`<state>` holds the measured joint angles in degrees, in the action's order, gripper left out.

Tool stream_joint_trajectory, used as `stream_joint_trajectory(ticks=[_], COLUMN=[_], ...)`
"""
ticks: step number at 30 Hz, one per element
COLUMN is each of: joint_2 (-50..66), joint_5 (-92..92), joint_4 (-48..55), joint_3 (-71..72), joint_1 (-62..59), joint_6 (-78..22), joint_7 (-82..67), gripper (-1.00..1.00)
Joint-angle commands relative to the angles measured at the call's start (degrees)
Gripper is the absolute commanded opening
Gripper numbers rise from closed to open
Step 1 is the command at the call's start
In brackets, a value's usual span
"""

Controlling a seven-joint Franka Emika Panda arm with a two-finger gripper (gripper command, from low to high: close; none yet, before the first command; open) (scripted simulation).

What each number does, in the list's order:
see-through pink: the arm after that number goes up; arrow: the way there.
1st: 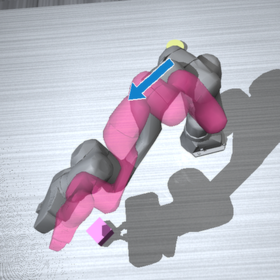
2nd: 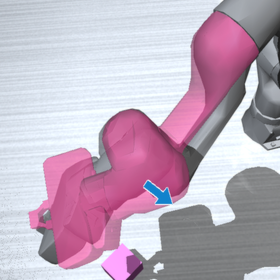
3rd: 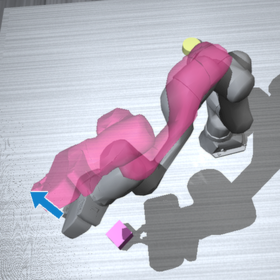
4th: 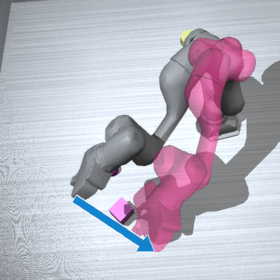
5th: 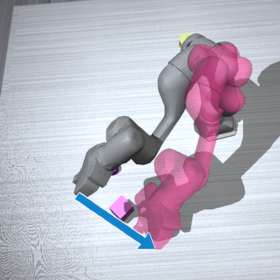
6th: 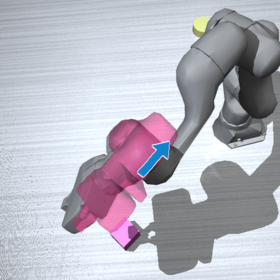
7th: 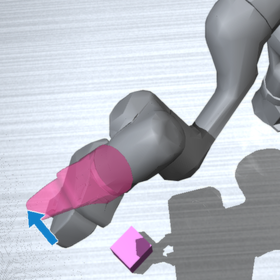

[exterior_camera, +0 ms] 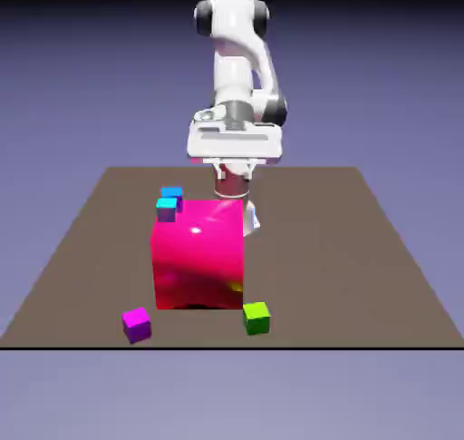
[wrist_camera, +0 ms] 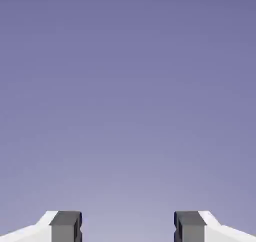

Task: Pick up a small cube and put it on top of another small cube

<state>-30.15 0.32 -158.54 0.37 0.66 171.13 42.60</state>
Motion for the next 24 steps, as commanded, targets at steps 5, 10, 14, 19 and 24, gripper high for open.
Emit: stream_joint_trajectory(ticks=[5,10,14,19,24], joint_2=[10.4,20.8,29.1,39.5,49.8], joint_5=[1.3,2.7,3.8,5.1,6.4], joint_4=[10.2,20.4,28.5,38.7,48.9], joint_3=[1.5,3.1,4.3,5.8,7.4], joint_1=[-0.1,-0.3,-0.4,-0.5,-0.6], joint_6=[-11.9,-23.9,-33.4,-45.4,-57.3], joint_7=[0.6,1.2,1.6,2.2,2.8], gripper=[0.0,0.0,0.0,0.0,0.0])
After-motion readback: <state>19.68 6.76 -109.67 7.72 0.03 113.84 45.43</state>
